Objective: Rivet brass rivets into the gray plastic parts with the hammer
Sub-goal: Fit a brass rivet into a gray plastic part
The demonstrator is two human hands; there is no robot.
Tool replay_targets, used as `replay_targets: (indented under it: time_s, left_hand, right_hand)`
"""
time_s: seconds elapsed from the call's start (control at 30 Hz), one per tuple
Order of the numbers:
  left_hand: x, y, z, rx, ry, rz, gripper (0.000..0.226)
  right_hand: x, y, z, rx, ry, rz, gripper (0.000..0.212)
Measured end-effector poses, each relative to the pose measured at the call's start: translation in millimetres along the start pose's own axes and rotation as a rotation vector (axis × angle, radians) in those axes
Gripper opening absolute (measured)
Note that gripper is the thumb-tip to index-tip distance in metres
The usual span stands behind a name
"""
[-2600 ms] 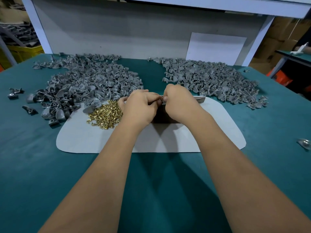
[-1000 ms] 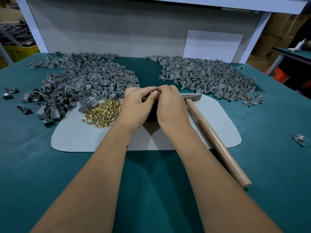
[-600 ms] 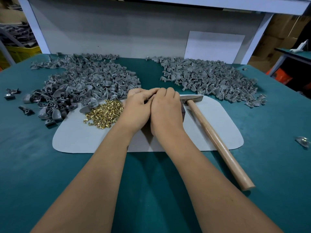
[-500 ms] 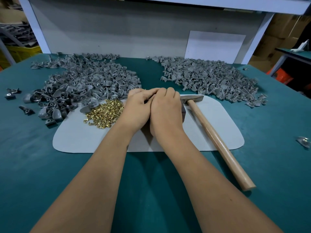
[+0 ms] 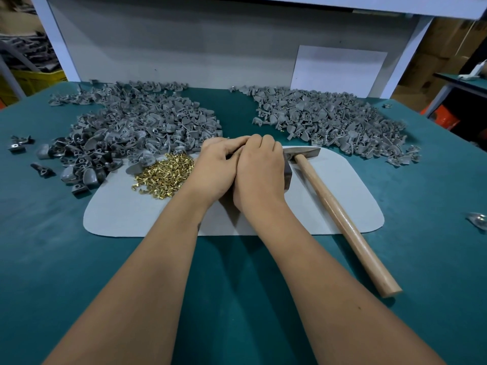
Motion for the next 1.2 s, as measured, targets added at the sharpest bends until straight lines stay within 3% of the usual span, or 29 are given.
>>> replay_targets:
  time_s: [0.2,0.3,0.4,0.5,0.73,0.9,1.07,1.2]
  left_hand:
    - [-0.7,5.1,-0.7,-0.062,-0.015,-0.058,0.03]
    - [-2.4,9.7,-2.4,-0.139,-0.06,-0.138,0.03]
    - [-6.6,13.8,-4.5,-0.19,-0.124,-0.251,0.019]
    - [-9.3,12.6,-4.6,-0.177,-0.137,-0.202,0.025]
    - [-10.1,12.0,-3.8,-0.156,-0.117,-0.155,0.048]
    - [-10.7,10.0,-3.5,-0.213,-0.087,-0.365,0.029]
    - [-11.7,6.9,-4.3,-0.125,-0.087,-0.357,0.021]
    - [-13.3,7.7,-5.4,-0.126,-0.082,-0.342,0.024]
  right_hand:
    - [-12.9,-5.7,-6.9,-0.085,-0.066,0.141,0.027]
    - [-16.4,-17.5,-6.1,-0.033,-0.084,0.397,0.019]
    - [-17.9,-25.6,-7.2,-0.045,-0.071,0.699,0.028]
    - [-21.0,-29.3,-9.4,-0.056,-0.069,0.839,0.038]
    - [-16.5,-33.8,-5.2,0.062,-0.113,0.911,0.015]
    - [-16.3,-36.2,-5.2,0.122,-0.115,0.97,0.011]
    - [-17.8,-37.8,-7.2,0.141,-0.096,1.014,0.018]
    - [-23.0,-34.9,-8.9,0.004,-0.077,0.801,0.021]
Point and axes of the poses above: each hand's wrist, its own z-axis towards the middle knuckle, its own x-axis out of the palm, y = z × x, the point moved 5 cm from there along z, towards the middle knuckle, and after that the axes turned 3 degrees about -y, right-handed, at the moved point
